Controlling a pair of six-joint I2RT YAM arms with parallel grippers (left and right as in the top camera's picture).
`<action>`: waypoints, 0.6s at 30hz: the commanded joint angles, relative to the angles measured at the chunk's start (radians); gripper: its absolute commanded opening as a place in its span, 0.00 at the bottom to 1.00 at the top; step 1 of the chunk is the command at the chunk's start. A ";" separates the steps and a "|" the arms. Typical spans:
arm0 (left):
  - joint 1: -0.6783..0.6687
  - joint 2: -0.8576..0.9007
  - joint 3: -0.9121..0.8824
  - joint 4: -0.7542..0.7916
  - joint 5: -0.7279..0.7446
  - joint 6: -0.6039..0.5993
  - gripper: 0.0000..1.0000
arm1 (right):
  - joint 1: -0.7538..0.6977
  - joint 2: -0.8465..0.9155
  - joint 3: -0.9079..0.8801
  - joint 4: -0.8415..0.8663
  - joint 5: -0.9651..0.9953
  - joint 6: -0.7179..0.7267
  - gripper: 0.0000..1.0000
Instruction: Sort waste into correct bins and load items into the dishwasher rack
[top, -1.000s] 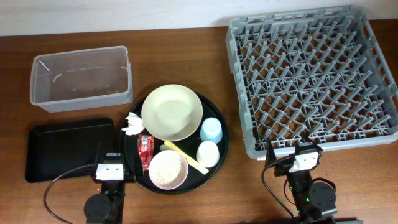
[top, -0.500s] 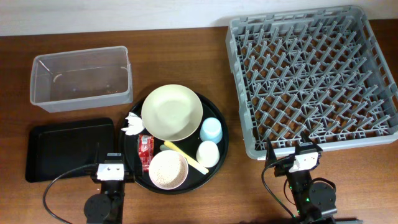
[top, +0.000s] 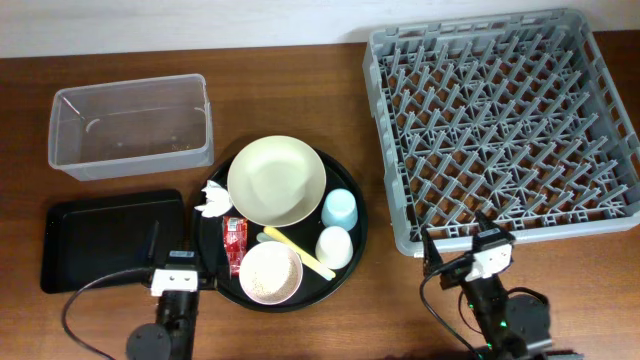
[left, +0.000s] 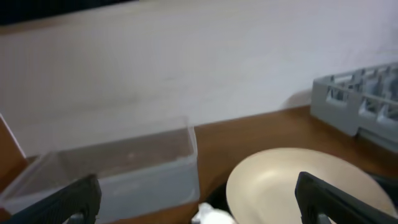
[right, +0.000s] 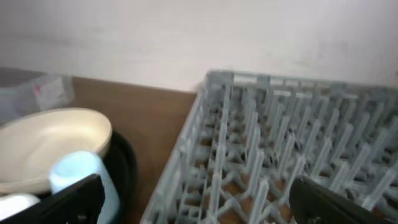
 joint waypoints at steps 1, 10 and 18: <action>0.003 0.035 0.152 -0.044 0.033 0.013 1.00 | -0.007 0.083 0.229 -0.119 -0.037 -0.005 0.98; 0.003 0.351 0.520 -0.397 0.060 0.012 1.00 | -0.007 0.559 0.722 -0.526 -0.076 -0.006 0.98; 0.003 0.661 0.722 -0.486 0.304 0.013 1.00 | -0.007 0.922 1.052 -0.683 -0.475 -0.006 0.98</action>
